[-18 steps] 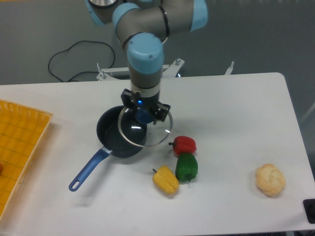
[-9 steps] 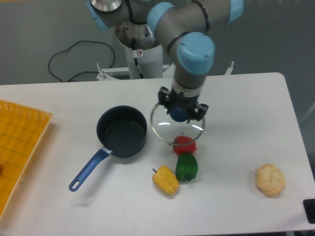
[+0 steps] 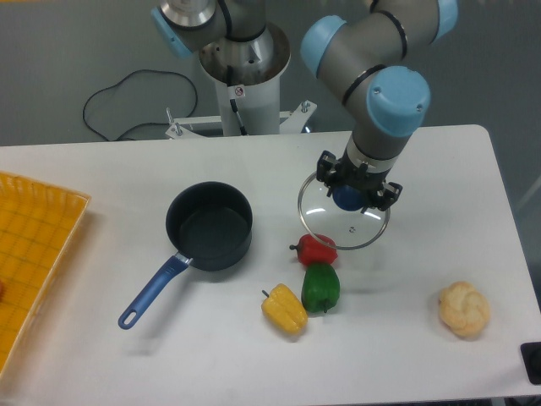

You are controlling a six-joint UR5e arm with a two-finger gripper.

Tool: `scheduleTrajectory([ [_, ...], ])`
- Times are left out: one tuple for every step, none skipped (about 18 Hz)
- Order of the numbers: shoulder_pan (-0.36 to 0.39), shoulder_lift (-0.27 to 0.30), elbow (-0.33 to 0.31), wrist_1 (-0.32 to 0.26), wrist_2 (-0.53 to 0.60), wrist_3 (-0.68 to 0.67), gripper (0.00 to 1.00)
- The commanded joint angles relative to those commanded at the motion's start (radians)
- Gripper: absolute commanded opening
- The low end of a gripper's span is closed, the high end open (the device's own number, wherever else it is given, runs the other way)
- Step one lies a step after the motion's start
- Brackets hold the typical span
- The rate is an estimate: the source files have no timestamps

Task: Open the lid
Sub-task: 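Carry the held lid away from the saucepan toward the red pepper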

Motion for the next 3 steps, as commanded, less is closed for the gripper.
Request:
scheduleTrajectory([
  [0.003,0.0,0.0,0.0,-0.002,0.011,0.43],
  [0.005,-0.002,0.0,0.006,-0.002,0.012,0.43],
  [0.005,-0.002,0.002,0.009,-0.002,0.014,0.43],
])
